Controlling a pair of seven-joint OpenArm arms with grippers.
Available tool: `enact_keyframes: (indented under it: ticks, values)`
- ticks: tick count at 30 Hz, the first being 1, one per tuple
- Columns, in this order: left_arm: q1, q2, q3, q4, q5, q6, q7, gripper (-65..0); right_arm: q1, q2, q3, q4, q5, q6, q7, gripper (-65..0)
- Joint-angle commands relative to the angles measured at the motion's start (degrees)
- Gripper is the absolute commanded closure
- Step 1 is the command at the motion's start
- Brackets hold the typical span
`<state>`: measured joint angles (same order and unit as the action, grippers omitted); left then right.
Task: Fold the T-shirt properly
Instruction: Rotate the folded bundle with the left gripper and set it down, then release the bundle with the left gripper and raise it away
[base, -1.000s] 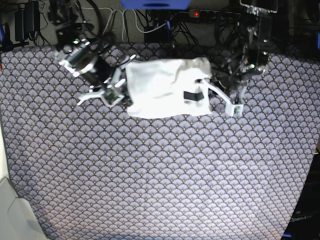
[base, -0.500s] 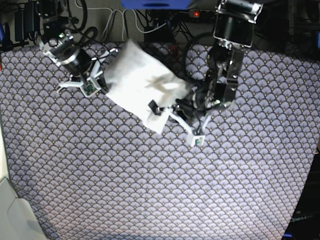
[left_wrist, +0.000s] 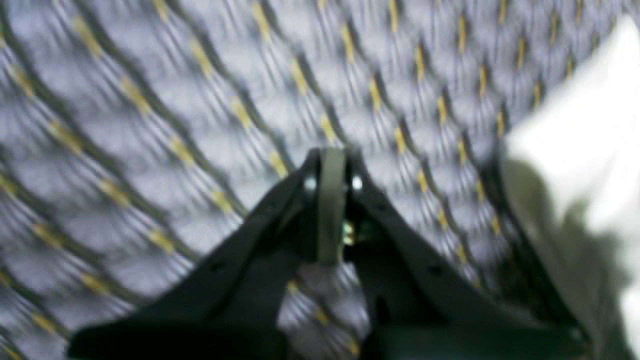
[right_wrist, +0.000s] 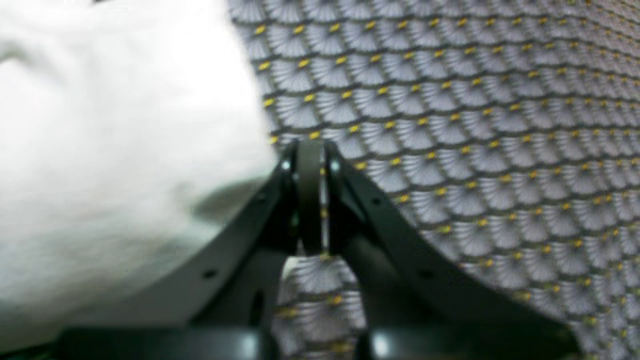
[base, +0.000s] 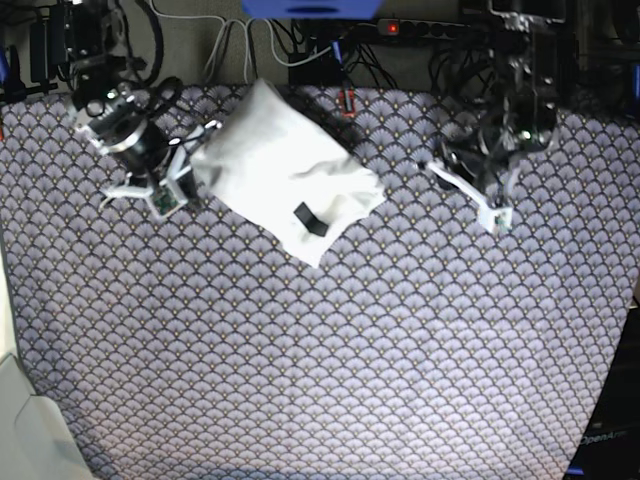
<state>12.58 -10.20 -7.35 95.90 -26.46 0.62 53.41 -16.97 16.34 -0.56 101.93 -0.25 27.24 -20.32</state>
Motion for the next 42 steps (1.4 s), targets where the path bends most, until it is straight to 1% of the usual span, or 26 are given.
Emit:
enact_keyframes:
  ticks: [1,4,5,7,9,11,16,19,23,24,27,28,32,36,39,42]
  values:
    - [0.7,0.4,0.4,1.6,-0.6,-0.3,-0.6,-0.5,1.0,0.8,0.9,0.4,0.3,-0.6,1.2,0.0]
    - [2.4,2.5,3.5,1.1,0.9,-0.3,-0.6,-0.5,1.5,1.0,2.2,-1.3,0.3,-0.4,1.2,0.0]
    - [2.6,3.3,5.1,0.6,2.2,-0.3,-1.0,-0.5,2.1,1.5,2.7,-2.2,0.3,0.3,1.3,0.0]
    - [2.4,4.8,8.0,-0.6,4.9,-0.3,-1.1,-0.5,3.5,1.4,3.9,-4.5,0.3,4.7,1.3,0.0]
    - [2.4,6.2,10.2,-1.6,7.2,-0.3,-1.1,-0.5,3.9,1.2,5.5,-6.4,0.3,7.8,1.3,0.0]
    - [1.5,8.1,11.4,-2.8,8.5,-0.3,-1.2,-0.5,4.2,0.7,6.5,-7.8,0.3,8.6,1.3,0.0]
    - [-2.6,11.3,11.6,-7.7,10.2,-0.3,-1.3,-0.5,3.6,0.7,6.8,-8.1,0.3,8.7,1.3,0.0]
    - [-6.5,12.6,11.6,-10.7,9.9,-0.3,-1.3,-0.5,2.3,0.4,6.7,-8.3,0.3,8.7,1.3,0.0]
    - [-12.4,15.0,11.4,-15.7,10.2,-0.3,-1.7,-0.5,0.8,-0.7,6.6,-8.3,0.3,8.8,1.3,0.0]
    - [-13.9,15.4,11.4,-17.1,10.2,-0.3,-2.6,-0.5,0.1,-0.7,6.6,-8.3,0.3,9.1,1.3,0.0]
    - [-18.2,16.5,11.5,-22.5,10.2,-0.3,-6.5,-0.5,-0.9,-1.9,6.0,-8.2,0.3,12.2,1.3,0.0]
    - [-19.5,16.8,11.5,-24.6,10.2,-0.3,-7.7,-0.5,-1.4,-1.9,6.0,-8.2,0.3,12.8,1.3,0.0]
    - [-24.3,17.4,11.7,-32.4,9.7,-0.3,-12.0,-0.5,-3.1,-3.5,6.0,-7.8,0.3,12.8,1.3,0.0]
    - [-26.1,18.0,11.4,-34.7,9.7,-0.3,-14.9,-0.5,-4.5,-3.9,5.8,-7.8,0.3,12.8,1.3,0.0]
    - [-27.0,16.9,11.4,-32.1,9.7,-0.3,-14.3,-0.5,-4.6,-4.0,5.9,-7.8,0.3,12.8,1.3,0.0]
    - [-27.0,13.9,11.3,-27.2,9.7,-0.3,-12.2,-0.5,-4.6,-3.9,6.2,-6.9,0.3,12.8,1.3,0.0]
